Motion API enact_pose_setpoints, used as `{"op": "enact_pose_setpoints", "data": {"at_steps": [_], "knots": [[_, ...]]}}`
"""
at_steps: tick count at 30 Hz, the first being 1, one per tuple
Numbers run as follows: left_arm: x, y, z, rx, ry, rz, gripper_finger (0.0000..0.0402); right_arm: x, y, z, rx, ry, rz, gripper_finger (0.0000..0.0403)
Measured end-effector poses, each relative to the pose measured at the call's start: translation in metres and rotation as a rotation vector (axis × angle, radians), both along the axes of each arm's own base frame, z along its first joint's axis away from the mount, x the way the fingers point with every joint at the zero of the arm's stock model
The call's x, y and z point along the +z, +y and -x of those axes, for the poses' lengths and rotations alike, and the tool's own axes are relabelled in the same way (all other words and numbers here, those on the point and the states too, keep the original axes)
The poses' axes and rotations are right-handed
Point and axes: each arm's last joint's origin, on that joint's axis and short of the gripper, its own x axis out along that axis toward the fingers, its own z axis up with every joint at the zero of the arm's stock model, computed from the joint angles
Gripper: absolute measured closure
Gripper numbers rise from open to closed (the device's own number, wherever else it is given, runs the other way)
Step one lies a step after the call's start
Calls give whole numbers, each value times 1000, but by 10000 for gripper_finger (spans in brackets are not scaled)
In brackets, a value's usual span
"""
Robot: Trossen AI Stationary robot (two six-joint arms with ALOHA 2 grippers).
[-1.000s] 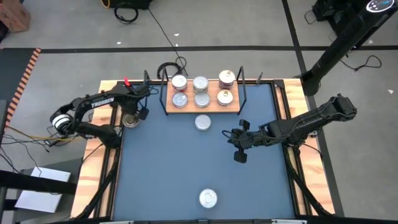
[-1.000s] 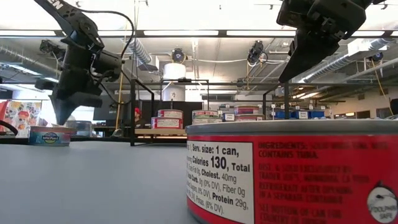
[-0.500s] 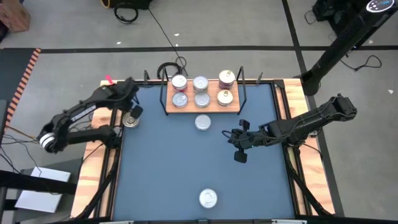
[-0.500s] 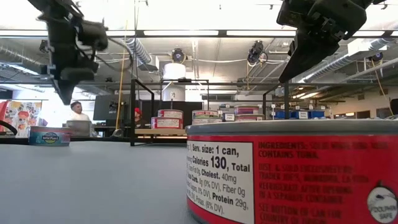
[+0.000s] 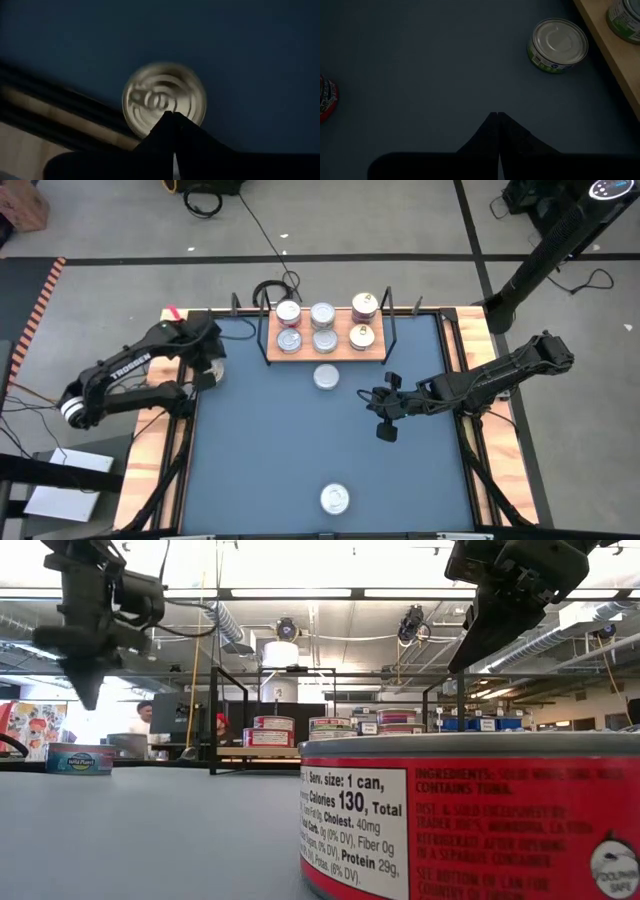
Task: Stack canned seafood by type on shelf
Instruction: Stack the blue tuna can on top of the blue tuna can on the shelf
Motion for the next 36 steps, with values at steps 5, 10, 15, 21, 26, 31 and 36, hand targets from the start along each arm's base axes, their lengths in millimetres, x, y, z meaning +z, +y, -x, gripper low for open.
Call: {"op": "enact_pose_setpoints", "data": {"at_steps": [5,10,15,21,26,31,36], "knots": [[-18,-5,0,-231,146,47,396,0,0,0,0,0,0,394],[-35,-10,-3,-401,215,34,396,0,0,0,0,0,0,394],[-34,-15,-12,-516,215,-21,396,0,0,0,0,0,0,394],[-36,-15,-22,-613,294,-126,396,0,0,0,0,0,0,394],[-43,-13,-28,-659,332,-76,396,0,0,0,0,-1,0,394],[-53,-10,-36,-675,365,-30,396,0,0,0,0,-1,0,394],[-60,-8,-40,-675,385,25,396,0,0,0,0,0,0,394]]}}
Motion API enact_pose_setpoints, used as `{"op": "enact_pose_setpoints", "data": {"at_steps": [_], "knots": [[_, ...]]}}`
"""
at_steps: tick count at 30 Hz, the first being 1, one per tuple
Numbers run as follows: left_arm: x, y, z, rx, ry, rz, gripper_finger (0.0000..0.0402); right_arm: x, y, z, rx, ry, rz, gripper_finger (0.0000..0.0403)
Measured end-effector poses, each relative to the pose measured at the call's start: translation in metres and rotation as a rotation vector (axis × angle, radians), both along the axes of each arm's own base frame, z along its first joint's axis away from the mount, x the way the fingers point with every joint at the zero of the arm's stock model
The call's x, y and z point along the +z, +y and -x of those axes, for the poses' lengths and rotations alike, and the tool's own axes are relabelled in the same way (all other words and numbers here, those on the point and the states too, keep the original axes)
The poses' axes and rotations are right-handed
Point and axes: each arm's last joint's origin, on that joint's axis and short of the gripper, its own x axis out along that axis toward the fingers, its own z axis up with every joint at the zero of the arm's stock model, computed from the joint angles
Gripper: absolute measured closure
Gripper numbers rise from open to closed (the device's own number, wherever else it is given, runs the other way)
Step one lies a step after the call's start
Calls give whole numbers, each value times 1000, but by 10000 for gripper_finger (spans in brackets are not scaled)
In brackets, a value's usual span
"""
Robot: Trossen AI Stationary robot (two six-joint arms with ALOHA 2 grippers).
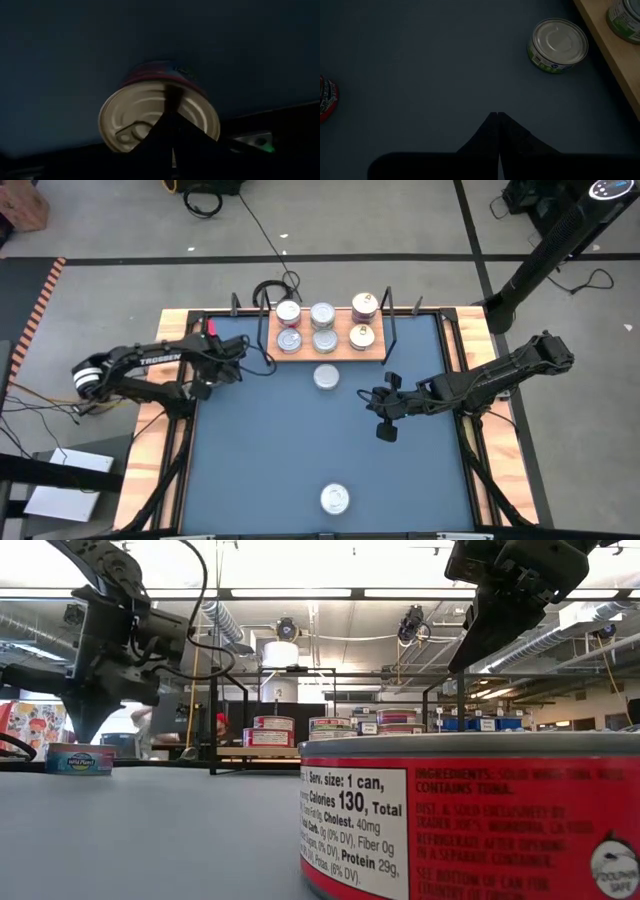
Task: Stack canned seafood by type on shelf
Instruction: Stack the blue tuna can on top of the blue tuna can on the shelf
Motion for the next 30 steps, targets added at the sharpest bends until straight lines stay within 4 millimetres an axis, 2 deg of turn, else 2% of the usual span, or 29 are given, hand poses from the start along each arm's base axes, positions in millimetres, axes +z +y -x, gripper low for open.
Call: {"op": "enact_pose_setpoints", "data": {"at_steps": [9,30], "knots": [[-5,-12,-10,-36,6,47,396,0,0,0,0,0,0,394],[-3,-59,-29,-137,-57,70,396,0,1,0,12,4,-15,394]]}}
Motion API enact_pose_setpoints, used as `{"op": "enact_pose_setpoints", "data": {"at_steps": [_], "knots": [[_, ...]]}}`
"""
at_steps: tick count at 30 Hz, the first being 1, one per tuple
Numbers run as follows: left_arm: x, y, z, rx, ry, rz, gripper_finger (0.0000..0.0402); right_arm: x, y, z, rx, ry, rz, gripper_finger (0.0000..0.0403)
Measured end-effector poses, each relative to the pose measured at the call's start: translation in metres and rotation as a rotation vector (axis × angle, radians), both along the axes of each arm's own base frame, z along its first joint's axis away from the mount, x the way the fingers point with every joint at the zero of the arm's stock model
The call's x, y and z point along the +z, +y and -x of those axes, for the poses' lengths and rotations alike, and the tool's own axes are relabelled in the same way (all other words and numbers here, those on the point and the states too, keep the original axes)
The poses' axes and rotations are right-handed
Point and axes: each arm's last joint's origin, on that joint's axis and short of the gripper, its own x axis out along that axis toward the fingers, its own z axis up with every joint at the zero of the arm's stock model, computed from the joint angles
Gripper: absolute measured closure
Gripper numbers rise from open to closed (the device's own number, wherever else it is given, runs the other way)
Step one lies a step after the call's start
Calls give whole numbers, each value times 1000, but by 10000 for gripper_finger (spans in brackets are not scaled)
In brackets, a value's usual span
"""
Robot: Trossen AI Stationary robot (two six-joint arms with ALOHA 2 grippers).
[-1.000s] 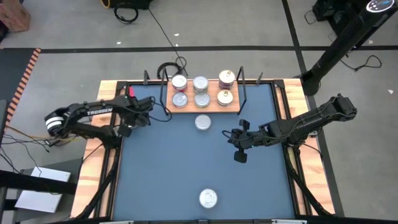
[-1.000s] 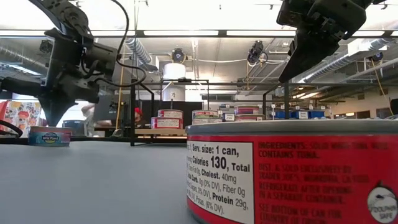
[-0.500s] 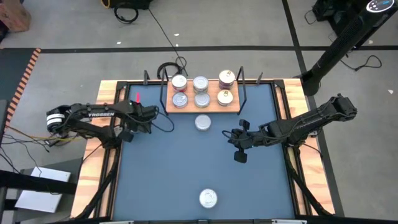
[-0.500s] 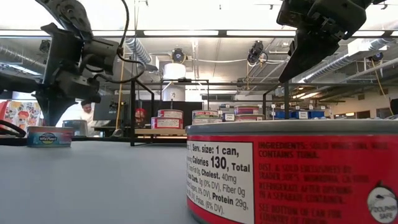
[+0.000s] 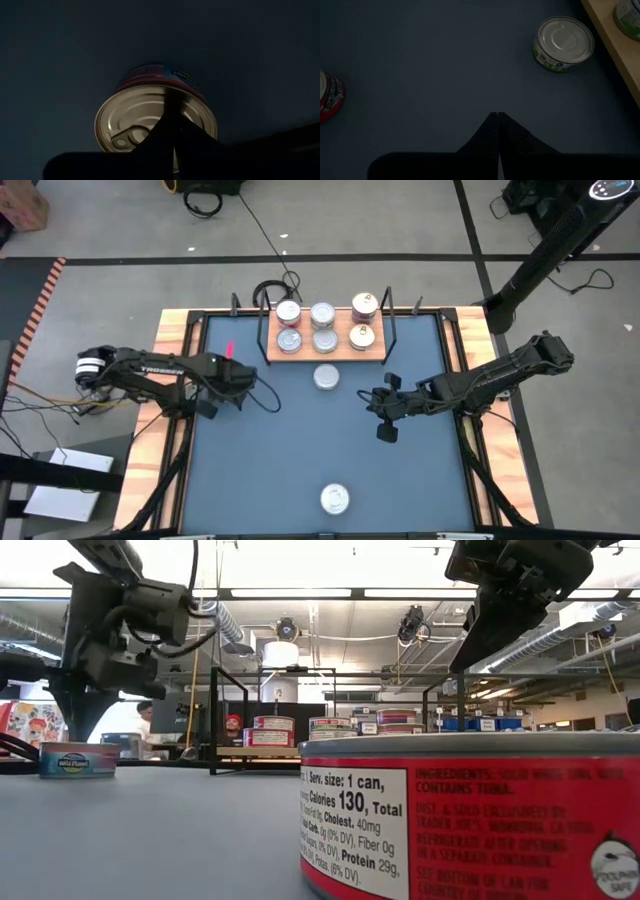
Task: Stack canned seafood by type on shelf
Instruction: Stack the blue tuna can on top of the blue tuna can on the shelf
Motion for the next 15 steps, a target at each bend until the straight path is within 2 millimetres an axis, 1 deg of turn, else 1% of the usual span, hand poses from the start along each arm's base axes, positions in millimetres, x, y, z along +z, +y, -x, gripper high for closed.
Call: {"op": "enact_pose_setpoints", "data": {"at_steps": [6,9,15], "knots": [[9,-6,-11,-38,-74,15,396,0,0,0,1,0,-1,394],[6,-8,-15,-48,-73,26,396,0,0,0,4,1,-5,394],[-3,-18,-23,-106,9,18,396,0,0,0,10,5,-11,394]]}}
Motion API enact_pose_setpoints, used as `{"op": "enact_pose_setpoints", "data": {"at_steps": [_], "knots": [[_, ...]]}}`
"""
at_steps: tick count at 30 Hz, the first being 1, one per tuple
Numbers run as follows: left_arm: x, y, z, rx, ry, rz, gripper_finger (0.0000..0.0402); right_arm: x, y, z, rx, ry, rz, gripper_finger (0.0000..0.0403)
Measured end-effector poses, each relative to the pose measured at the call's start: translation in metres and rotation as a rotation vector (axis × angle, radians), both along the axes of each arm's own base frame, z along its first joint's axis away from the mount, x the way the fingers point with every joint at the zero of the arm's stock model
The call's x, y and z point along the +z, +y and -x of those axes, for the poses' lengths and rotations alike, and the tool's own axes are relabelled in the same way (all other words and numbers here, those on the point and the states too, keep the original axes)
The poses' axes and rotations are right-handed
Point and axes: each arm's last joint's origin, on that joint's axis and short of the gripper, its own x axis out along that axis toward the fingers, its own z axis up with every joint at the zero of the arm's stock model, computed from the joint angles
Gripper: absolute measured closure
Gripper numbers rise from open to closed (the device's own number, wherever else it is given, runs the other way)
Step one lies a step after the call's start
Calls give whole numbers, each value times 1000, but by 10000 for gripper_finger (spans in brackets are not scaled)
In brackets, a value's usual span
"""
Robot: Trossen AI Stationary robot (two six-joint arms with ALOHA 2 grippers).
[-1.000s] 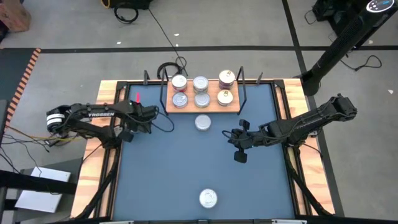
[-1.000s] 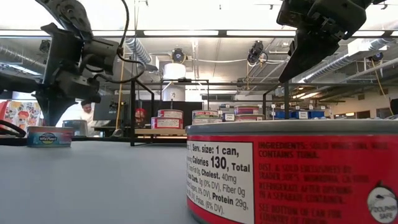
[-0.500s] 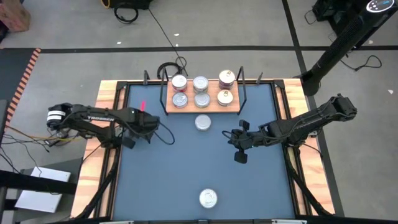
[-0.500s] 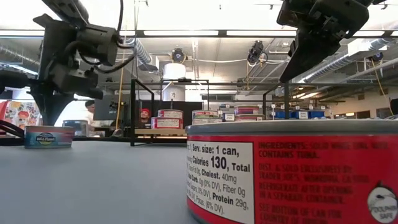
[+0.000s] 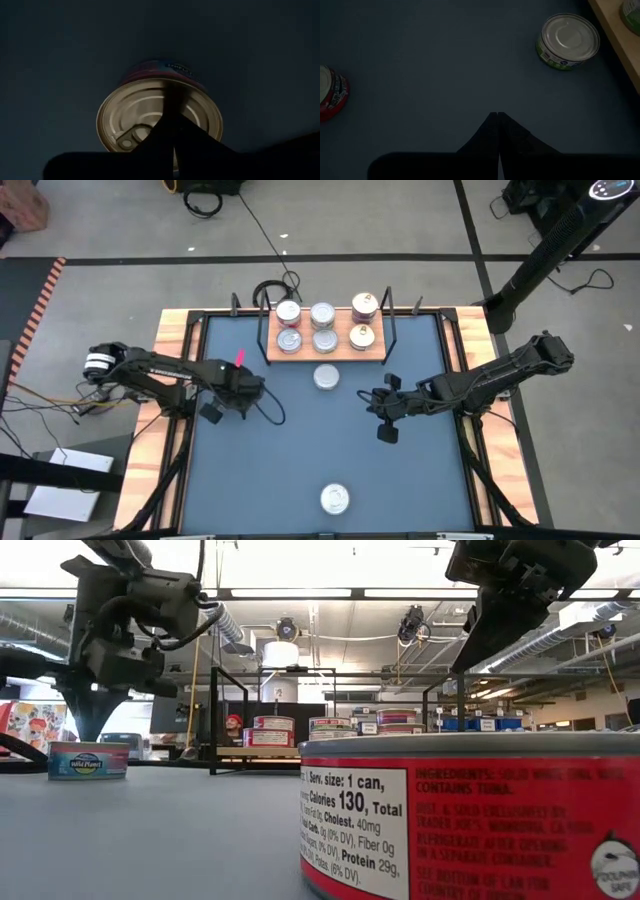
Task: Stack canned seafood by type on shelf
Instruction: Stack the blue tuna can on top of the blue tuna can on the shelf
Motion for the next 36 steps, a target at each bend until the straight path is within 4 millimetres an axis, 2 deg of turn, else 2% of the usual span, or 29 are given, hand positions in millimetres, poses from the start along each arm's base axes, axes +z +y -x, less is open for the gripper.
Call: {"op": "enact_pose_setpoints", "data": {"at_steps": [4,10,14,20,24,29,36], "knots": [[6,-6,-9,-32,-4,9,396,0,0,0,5,4,-6,394],[36,-11,-26,-12,-98,25,396,-1,0,1,5,10,-5,394],[41,-11,-23,-6,-58,22,396,-1,0,1,5,13,-6,394],[31,-5,-6,69,80,2,396,-1,0,2,4,21,-5,394],[17,-6,1,96,118,84,396,-1,0,2,6,22,-4,394],[4,-9,-2,102,62,154,396,-1,0,2,5,22,-5,394],[-8,-12,-21,134,-22,229,396,-1,0,2,8,23,-10,394]]}}
